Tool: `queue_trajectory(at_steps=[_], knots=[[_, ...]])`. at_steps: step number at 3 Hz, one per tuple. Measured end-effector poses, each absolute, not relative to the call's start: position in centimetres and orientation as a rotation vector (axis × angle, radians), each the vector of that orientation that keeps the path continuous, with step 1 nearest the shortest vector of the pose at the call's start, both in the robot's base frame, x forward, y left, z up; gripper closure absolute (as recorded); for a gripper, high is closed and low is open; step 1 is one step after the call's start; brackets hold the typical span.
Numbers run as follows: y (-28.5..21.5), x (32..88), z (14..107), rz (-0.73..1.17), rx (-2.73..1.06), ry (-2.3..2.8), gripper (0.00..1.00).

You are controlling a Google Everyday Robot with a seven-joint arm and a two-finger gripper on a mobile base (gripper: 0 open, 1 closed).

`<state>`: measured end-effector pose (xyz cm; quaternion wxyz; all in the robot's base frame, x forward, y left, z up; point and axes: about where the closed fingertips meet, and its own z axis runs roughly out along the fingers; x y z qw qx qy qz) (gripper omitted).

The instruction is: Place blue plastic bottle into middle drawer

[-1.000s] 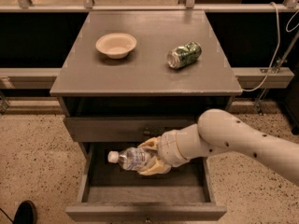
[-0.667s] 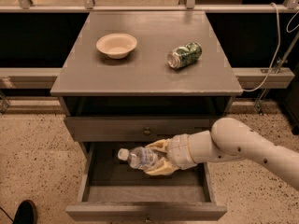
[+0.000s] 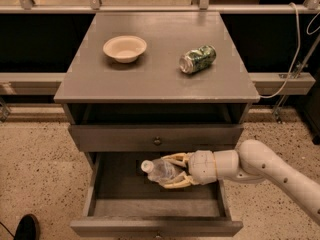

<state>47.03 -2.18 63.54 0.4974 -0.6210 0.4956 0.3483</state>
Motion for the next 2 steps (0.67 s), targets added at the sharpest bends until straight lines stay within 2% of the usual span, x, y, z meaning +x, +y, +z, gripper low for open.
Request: queue_trajectory(at_steps=[2], knots=[[-4.3, 45.9, 60.2, 0.935, -1.368, 1.047, 1.00]])
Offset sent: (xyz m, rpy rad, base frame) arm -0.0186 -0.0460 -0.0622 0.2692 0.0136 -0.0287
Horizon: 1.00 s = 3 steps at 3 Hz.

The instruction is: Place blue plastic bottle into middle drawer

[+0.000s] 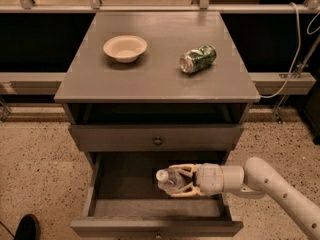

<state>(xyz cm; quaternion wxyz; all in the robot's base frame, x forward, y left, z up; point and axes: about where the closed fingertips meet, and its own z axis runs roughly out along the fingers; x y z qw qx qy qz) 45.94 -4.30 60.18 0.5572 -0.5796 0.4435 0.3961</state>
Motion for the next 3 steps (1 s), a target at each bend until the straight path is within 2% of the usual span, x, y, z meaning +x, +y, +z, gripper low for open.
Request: queue_trajectory(at_steps=[2, 3], knots=[[-7.9, 43.9, 55.3, 0.978, -1.113, 1.209, 1.00], [-8.1, 44.1, 54.0, 0.993, -1.088, 1.406, 1.00]])
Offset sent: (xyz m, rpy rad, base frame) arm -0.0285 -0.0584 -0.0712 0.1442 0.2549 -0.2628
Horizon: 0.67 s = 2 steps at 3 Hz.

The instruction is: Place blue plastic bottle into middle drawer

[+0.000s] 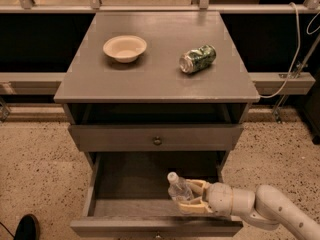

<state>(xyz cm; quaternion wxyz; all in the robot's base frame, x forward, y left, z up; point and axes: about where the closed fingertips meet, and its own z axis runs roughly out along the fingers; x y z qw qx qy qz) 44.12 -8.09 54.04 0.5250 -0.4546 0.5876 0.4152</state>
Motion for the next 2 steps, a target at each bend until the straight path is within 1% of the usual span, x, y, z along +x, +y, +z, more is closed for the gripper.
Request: queue_trajectory(at_steps=[1, 2], knots=[[-7.8, 44.1, 54.2, 1.003, -1.087, 1.389, 1.00], [-9.1, 46.2, 53.9, 1.121, -0.963, 1.247, 1.00]])
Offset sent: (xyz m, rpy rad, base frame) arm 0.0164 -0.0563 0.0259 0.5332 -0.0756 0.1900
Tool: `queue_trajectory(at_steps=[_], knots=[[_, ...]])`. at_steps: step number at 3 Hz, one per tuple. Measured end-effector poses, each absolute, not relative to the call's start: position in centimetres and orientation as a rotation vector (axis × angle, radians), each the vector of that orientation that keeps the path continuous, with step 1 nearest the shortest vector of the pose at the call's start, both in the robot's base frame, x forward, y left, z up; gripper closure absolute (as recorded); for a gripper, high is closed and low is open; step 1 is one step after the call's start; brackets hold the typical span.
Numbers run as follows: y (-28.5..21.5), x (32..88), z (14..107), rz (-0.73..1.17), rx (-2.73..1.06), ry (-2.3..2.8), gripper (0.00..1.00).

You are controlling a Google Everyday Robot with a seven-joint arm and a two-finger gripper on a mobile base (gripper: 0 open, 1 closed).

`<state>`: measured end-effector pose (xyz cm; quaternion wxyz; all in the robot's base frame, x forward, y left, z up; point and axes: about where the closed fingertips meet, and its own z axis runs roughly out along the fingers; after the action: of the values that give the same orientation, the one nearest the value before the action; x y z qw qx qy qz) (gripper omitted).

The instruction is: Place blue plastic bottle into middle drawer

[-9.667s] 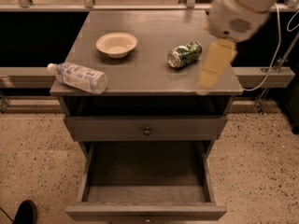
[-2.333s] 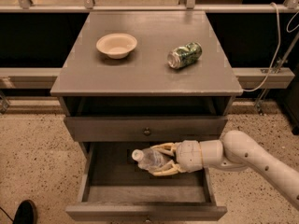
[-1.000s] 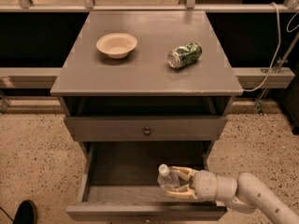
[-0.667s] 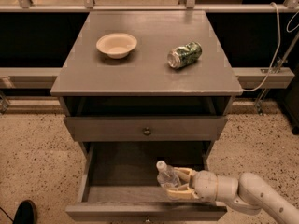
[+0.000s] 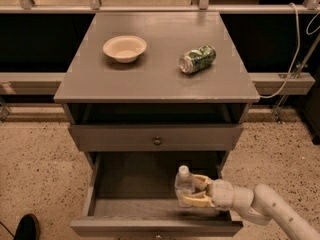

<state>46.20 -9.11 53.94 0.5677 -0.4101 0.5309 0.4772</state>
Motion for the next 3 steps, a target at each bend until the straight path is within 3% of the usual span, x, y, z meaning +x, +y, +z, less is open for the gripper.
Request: queue_trajectory(at_steps=[1, 3], knots=[[-11.9, 46.1, 55.4, 1.265, -0.921, 1.075, 1.00], [-13.1, 46.7, 55.0, 1.232, -0.909, 1.099, 1.00]])
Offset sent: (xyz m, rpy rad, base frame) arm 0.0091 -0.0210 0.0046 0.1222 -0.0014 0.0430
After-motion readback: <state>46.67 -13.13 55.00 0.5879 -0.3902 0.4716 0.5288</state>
